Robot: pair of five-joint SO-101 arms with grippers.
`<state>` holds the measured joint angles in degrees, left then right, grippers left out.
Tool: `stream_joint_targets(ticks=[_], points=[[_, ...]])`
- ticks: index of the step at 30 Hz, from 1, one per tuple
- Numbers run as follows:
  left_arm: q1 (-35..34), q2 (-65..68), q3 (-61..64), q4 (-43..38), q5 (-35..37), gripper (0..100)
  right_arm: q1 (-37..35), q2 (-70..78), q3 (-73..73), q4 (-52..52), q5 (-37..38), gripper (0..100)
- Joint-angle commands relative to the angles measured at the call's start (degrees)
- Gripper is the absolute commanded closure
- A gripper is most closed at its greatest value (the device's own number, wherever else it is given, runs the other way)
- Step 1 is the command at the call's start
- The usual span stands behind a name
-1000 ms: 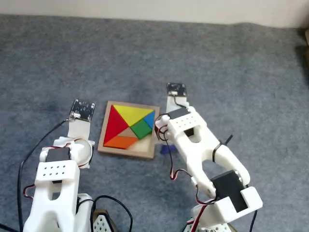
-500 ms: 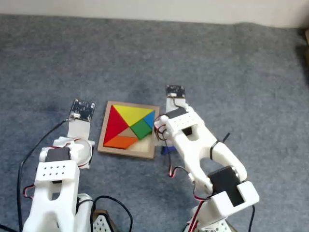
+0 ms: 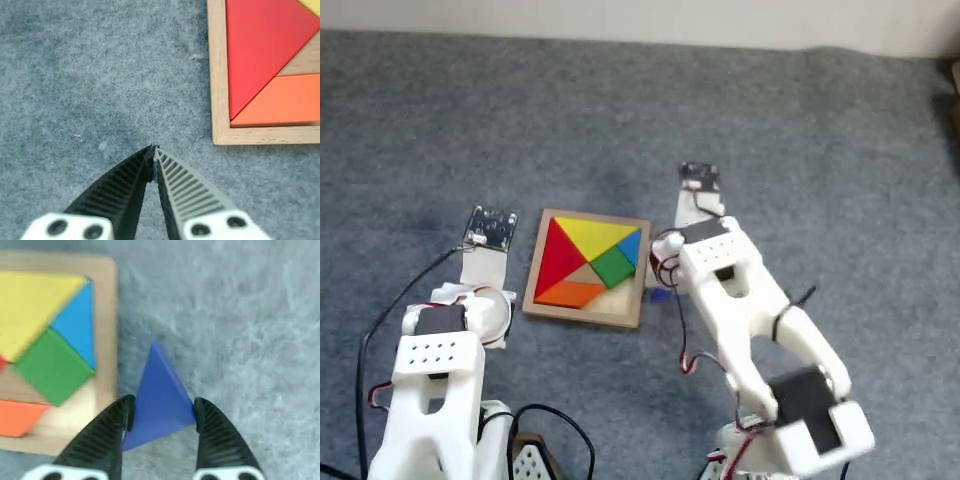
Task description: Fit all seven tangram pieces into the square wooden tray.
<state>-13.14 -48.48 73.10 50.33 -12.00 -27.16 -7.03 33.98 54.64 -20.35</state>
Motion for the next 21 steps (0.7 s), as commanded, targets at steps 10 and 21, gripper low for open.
stream_joint_targets(ticks=[10,21], points=[[-0.7,-1.0,-0.4,-1.0,0.2,97,-8.3,-10.4,1.2,0.0,-0.8,95.0],[-0.8,-0.9,-0.3,-2.1,0.2,97,-14.8,-10.4,1.2,-0.1,-14.0,95.0]])
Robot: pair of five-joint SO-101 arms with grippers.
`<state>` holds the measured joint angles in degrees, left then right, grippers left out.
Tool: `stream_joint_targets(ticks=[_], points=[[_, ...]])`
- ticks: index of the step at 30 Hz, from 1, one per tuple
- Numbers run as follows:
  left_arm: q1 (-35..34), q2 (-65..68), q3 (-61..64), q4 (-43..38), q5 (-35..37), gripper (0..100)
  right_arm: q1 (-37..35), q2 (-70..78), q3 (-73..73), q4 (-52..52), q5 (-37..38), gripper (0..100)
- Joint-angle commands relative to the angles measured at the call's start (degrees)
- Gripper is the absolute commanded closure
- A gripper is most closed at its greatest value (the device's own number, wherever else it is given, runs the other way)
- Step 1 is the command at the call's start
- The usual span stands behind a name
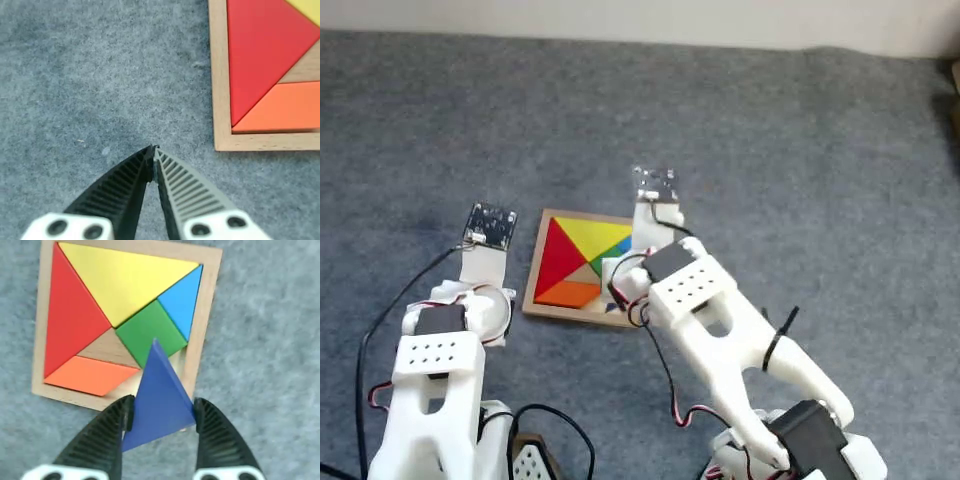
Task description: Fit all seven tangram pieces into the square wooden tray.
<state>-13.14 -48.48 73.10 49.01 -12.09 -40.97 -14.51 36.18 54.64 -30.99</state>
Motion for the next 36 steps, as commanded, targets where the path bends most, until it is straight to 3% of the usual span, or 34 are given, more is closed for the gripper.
stream_joint_targets(ticks=[1,6,11,25,30,36], points=[[-0.8,-0.9,-0.3,-0.8,0.3,97,-1.1,-2.9,-1.0,-0.1,-4.0,95.0],[-0.8,-0.9,-0.3,-0.6,0.3,97,-2.7,-2.9,-1.1,-0.2,-4.4,94.0],[-0.8,-0.9,-0.3,-0.6,0.3,97,-3.8,-2.9,-1.1,-3.0,-4.4,83.2],[-0.7,-0.7,-0.3,-0.5,0.3,97,-3.5,-2.9,-1.1,-6.2,-4.3,82.0],[-0.7,-1.0,0.5,-0.8,0.2,97,-3.5,-2.8,-1.1,-8.2,-4.3,68.4],[-0.7,-1.0,0.6,-0.8,0.2,97,-3.5,-2.9,-1.0,-8.1,-4.0,67.0]])
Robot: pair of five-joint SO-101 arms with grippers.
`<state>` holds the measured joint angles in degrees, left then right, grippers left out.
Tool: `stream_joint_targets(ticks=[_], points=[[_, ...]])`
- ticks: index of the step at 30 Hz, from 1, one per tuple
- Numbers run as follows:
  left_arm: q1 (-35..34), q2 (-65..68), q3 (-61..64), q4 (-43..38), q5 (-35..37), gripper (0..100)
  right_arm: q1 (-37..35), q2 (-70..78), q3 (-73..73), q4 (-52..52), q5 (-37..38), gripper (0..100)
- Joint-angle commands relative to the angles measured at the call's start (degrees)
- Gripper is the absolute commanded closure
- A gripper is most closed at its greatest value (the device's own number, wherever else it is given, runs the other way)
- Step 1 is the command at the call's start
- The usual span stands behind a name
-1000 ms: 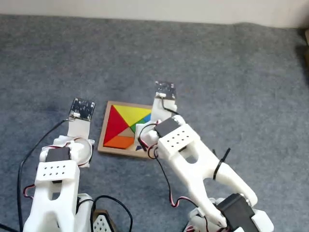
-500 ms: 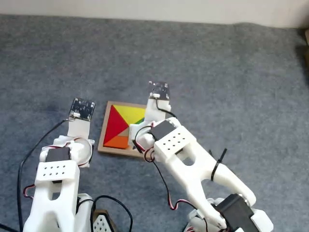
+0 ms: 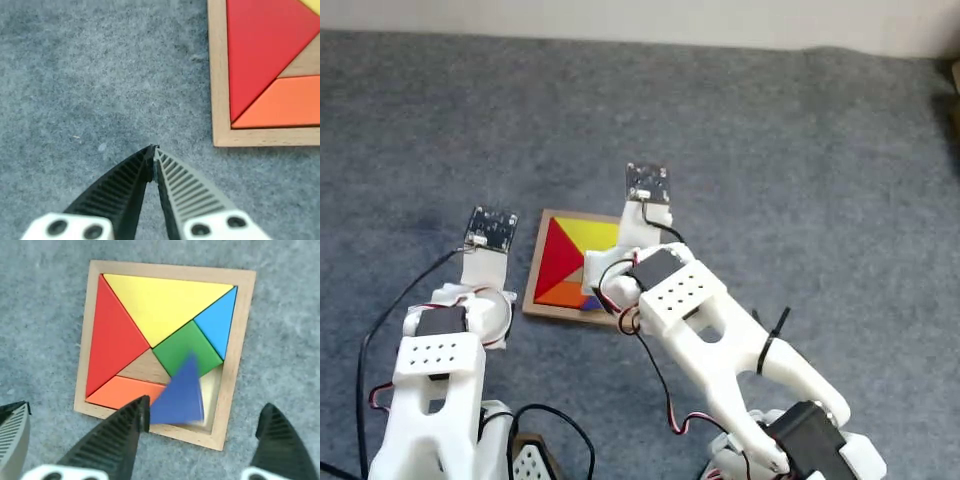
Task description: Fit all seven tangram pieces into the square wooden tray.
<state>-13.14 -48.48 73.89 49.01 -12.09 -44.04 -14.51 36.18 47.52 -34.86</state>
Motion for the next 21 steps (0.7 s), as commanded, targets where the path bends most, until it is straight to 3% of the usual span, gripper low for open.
stream_joint_targets(ticks=[1,5,7,10,15,21], points=[[-0.7,-1.0,-0.2,-0.8,0.2,97,-0.4,-2.9,-0.9,-0.8,-0.1,67.0],[-0.7,-1.0,-0.2,-0.8,0.2,97,2.0,-3.5,-1.0,-0.7,0.1,72.7],[-0.7,-1.0,-0.2,-0.8,0.2,97,4.4,-3.4,-1.1,-0.8,0.4,83.4],[-0.7,-1.0,-0.2,-0.8,0.2,97,6.0,-2.9,-2.2,-1.1,7.8,99.1],[-0.7,-1.0,-0.2,-0.8,0.2,97,6.3,-3.6,-2.4,-0.6,14.8,99.3],[-0.7,-1.0,-0.3,-0.8,0.2,97,11.1,-3.6,-2.9,7.2,20.7,99.3]])
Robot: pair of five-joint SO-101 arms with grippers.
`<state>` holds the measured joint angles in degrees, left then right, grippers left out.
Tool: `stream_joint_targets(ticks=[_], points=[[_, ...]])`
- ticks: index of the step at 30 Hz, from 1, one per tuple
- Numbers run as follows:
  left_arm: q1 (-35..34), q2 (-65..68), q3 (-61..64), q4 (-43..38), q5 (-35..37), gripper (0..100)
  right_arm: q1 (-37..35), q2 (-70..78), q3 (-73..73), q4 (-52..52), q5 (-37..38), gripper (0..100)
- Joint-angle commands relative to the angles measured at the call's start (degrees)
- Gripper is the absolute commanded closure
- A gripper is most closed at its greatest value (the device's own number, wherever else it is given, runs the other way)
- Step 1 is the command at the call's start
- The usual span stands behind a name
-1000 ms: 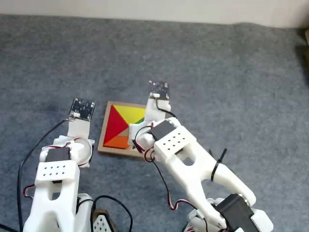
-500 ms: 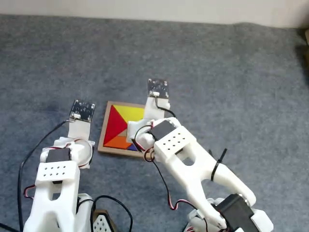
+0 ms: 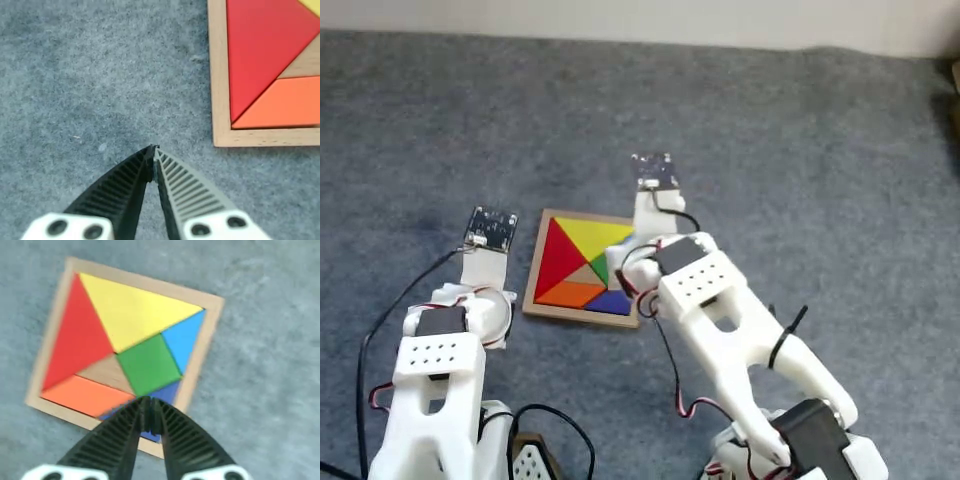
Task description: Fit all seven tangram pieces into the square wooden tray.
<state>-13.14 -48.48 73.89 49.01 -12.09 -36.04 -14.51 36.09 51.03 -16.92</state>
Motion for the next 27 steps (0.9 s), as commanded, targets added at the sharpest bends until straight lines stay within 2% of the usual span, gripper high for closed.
stream_joint_targets(ticks=[1,7,11,15,22,27], points=[[-0.7,-1.0,-0.3,-0.8,0.2,97,4.0,-3.6,-2.8,5.1,3.3,99.3],[-0.7,-1.8,-0.9,-0.8,0.4,98,7.3,-3.8,-2.8,10.8,4.4,99.3],[-0.9,-7.3,0.5,-0.5,0.5,98,11.1,-10.3,-2.4,12.9,4.5,99.3],[-0.9,-16.8,5.3,-0.5,0.6,98,15.8,-20.2,2.1,12.8,4.5,99.3],[-0.7,-35.5,13.3,0.0,0.6,98,19.7,-32.9,13.3,11.7,8.1,99.3],[-0.6,-47.1,15.4,6.9,0.6,98,21.4,-41.4,23.1,6.5,9.2,99.3]])
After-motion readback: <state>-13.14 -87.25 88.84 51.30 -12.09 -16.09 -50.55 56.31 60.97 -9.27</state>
